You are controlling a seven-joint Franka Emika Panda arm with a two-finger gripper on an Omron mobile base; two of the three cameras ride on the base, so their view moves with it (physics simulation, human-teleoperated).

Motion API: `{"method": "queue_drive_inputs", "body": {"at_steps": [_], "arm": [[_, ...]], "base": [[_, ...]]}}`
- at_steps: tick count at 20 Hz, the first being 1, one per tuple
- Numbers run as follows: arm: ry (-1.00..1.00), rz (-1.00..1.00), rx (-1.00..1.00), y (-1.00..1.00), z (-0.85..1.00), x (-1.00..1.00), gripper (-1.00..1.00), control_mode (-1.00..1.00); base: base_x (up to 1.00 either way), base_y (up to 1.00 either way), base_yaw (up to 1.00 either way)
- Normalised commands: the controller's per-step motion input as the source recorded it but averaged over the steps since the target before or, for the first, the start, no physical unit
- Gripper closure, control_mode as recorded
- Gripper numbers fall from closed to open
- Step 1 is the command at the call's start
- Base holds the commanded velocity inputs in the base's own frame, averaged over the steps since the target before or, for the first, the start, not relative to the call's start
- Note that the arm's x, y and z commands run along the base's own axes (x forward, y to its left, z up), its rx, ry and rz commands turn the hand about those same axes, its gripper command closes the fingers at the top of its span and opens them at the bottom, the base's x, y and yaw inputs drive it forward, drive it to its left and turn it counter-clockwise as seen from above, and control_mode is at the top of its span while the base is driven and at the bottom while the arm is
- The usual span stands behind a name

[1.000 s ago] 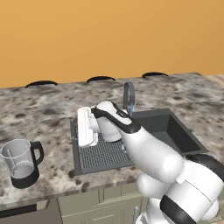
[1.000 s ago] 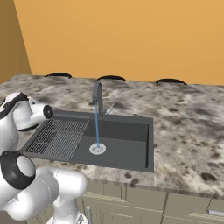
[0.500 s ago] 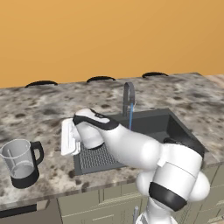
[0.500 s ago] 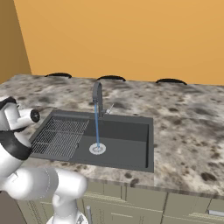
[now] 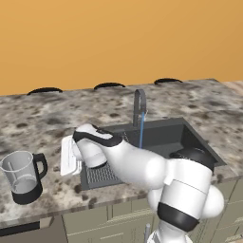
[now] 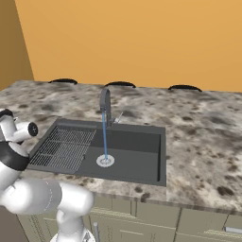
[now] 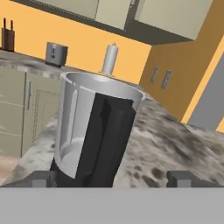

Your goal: Turn on the sink faucet and place the jug under the water for a few seconds to fill it up.

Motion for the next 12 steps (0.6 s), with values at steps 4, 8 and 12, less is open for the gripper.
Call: {"method": "queue_drive_inputs", "body": {"at_steps": [4, 8, 12], "arm": [[0.08, 0.0, 0.0, 0.31, 0.0, -0.01, -1.0, -1.0], [0.15, 0.0, 0.0, 0.37, -0.05, 0.26, -1.0, -1.0], [0.16, 0.0, 0.0, 0.36, -0.12, 0.32, -1.0, -1.0]], "base": [[0.0, 0.0, 0.0], [0.0, 0.0, 0.0], [0.0, 0.0, 0.0]]}}
